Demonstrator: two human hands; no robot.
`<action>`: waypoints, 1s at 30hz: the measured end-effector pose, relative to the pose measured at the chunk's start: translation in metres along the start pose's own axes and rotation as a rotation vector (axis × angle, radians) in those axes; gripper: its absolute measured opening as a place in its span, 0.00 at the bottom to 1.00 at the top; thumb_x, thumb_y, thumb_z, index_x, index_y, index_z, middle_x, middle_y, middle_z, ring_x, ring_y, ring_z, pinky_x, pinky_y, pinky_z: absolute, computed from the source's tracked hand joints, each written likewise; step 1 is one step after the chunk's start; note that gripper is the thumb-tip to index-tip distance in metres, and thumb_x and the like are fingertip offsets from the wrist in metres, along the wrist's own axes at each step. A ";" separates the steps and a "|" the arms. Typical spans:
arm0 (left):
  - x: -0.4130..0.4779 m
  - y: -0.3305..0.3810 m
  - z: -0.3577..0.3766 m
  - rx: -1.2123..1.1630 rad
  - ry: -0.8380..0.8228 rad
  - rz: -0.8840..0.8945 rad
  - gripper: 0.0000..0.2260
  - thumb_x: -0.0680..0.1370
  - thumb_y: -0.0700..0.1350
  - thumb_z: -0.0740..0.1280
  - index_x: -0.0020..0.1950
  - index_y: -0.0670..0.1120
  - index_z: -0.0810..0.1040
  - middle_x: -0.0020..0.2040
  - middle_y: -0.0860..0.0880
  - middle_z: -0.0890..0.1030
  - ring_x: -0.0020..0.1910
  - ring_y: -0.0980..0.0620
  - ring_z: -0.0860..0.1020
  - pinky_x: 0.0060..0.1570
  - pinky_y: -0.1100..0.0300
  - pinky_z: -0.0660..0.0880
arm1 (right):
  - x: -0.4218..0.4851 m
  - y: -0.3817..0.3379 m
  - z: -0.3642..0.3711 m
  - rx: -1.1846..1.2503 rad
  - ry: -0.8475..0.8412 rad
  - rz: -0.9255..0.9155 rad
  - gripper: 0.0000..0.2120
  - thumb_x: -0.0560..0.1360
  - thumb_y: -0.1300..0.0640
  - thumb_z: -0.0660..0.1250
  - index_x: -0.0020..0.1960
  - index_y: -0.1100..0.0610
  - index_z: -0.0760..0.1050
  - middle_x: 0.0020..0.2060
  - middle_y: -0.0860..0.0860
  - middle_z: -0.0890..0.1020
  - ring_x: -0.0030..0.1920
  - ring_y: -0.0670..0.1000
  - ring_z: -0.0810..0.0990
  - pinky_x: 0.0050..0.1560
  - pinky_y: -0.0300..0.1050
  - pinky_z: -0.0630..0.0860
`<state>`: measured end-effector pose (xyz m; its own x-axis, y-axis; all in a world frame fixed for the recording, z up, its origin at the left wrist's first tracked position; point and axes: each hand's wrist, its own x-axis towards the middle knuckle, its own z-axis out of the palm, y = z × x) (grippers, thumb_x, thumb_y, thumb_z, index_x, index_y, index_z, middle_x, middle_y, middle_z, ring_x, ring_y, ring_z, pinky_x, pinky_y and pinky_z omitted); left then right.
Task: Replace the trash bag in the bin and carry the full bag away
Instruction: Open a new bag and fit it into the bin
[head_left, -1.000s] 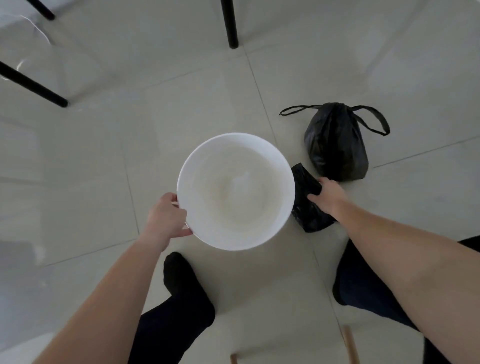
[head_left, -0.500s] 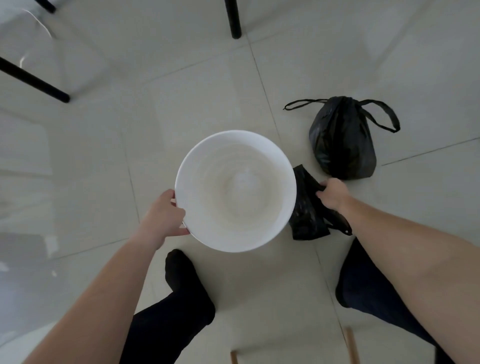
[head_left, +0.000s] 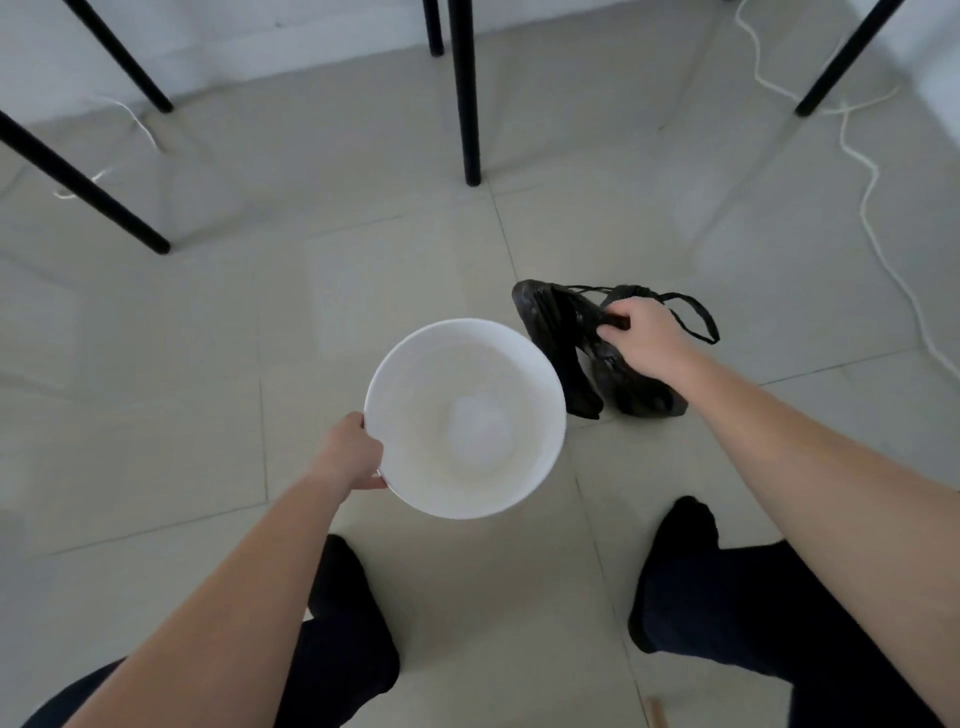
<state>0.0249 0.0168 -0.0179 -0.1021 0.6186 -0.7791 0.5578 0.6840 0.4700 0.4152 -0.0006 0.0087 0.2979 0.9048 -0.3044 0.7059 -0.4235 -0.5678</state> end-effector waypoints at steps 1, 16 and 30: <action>-0.003 -0.001 0.000 -0.011 -0.005 0.003 0.17 0.77 0.27 0.58 0.58 0.45 0.76 0.59 0.42 0.81 0.53 0.39 0.83 0.30 0.54 0.84 | -0.007 -0.014 -0.011 -0.028 0.001 -0.030 0.08 0.81 0.57 0.68 0.57 0.58 0.83 0.47 0.50 0.83 0.49 0.54 0.80 0.47 0.43 0.67; -0.046 0.023 -0.029 0.066 0.053 0.161 0.06 0.80 0.38 0.67 0.57 0.44 0.79 0.53 0.41 0.82 0.45 0.42 0.80 0.51 0.47 0.85 | -0.090 -0.166 -0.082 -0.073 0.027 -0.558 0.11 0.77 0.61 0.71 0.52 0.47 0.86 0.43 0.42 0.77 0.45 0.44 0.76 0.51 0.44 0.74; -0.138 0.079 -0.050 -0.465 -0.330 0.599 0.16 0.86 0.50 0.64 0.72 0.46 0.80 0.65 0.48 0.85 0.65 0.51 0.83 0.65 0.54 0.76 | -0.106 -0.195 -0.079 0.164 -0.166 -0.647 0.12 0.79 0.64 0.70 0.53 0.48 0.86 0.47 0.49 0.79 0.50 0.48 0.80 0.55 0.38 0.74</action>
<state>0.0421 0.0046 0.1479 0.3916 0.8337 -0.3893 0.0361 0.4089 0.9119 0.2974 -0.0100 0.2121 -0.2623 0.9645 0.0294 0.5983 0.1865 -0.7792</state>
